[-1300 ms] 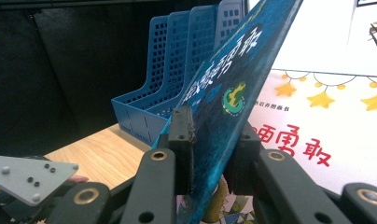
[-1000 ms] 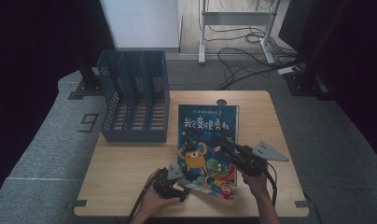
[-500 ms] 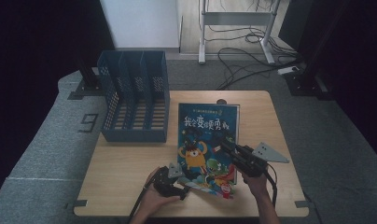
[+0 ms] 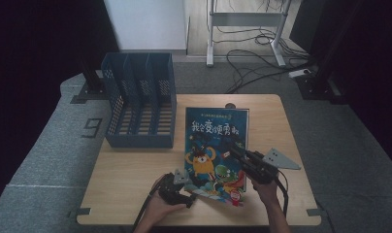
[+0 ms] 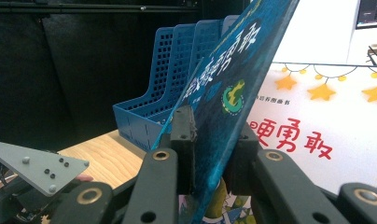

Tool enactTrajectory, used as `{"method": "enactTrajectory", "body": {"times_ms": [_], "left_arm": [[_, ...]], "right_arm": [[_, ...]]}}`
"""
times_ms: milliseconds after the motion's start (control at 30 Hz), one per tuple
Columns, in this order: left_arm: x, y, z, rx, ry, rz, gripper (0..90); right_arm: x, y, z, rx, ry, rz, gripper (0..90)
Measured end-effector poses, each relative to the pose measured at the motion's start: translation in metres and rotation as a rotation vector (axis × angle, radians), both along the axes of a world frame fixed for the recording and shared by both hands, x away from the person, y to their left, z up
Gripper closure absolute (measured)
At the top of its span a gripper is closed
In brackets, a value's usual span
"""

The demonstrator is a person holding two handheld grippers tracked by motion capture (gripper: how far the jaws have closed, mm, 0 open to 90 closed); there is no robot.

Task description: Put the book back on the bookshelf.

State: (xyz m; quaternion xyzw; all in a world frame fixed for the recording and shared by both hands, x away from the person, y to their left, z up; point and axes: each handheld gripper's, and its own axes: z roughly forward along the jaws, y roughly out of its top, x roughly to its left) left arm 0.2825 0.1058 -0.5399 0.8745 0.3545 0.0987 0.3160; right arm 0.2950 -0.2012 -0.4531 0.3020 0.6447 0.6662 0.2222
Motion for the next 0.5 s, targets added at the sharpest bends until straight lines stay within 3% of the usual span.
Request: {"method": "enactTrajectory", "body": {"times_ms": [500], "left_arm": [[0.0022, -0.0021, -0.0001, 0.01, -0.004, 0.02, 13.5]], "right_arm": [[-0.0026, 0.0013, 0.0025, -0.012, -0.015, -0.001, 75.6]]}}
